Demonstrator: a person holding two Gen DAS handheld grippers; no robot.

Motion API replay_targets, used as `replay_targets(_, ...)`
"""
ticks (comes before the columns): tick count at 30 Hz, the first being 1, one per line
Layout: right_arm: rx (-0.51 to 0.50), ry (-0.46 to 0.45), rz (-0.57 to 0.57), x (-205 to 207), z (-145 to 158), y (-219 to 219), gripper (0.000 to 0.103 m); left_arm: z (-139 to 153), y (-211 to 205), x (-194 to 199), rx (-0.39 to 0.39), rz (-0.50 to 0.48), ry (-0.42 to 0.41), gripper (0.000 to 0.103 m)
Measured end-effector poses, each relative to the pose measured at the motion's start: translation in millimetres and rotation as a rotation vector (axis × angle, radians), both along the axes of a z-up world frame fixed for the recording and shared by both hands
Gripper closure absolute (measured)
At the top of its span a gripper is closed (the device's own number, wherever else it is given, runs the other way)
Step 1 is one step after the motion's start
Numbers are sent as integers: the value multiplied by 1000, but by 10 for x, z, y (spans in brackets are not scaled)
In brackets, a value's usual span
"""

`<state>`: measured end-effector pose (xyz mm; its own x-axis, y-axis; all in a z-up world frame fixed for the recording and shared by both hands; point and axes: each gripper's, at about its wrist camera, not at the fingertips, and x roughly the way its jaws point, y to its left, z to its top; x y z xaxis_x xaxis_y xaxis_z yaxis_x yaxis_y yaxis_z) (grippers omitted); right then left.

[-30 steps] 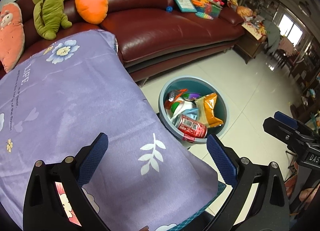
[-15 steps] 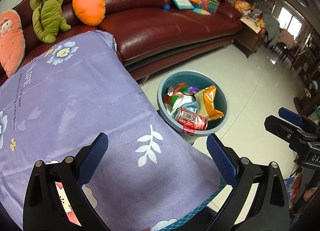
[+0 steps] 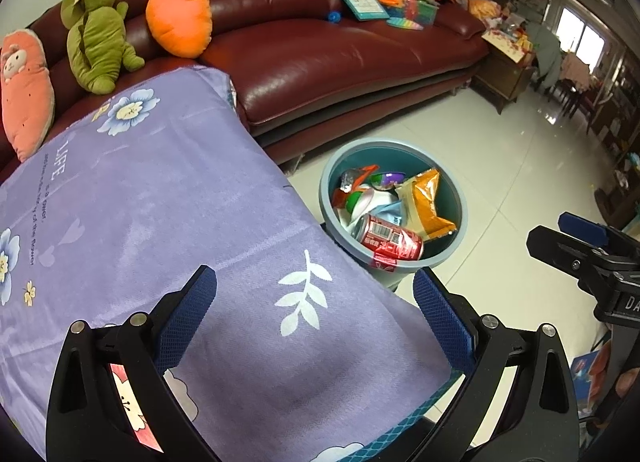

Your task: Collect trash

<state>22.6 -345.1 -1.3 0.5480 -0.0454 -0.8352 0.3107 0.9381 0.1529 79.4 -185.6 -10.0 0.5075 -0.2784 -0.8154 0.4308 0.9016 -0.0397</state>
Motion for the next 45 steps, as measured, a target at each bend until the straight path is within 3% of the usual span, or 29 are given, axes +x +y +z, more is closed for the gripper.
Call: replay_targets(45, 22, 114, -7, 421, -418, -64, 7, -394, 91, 321, 62, 39, 58, 4)
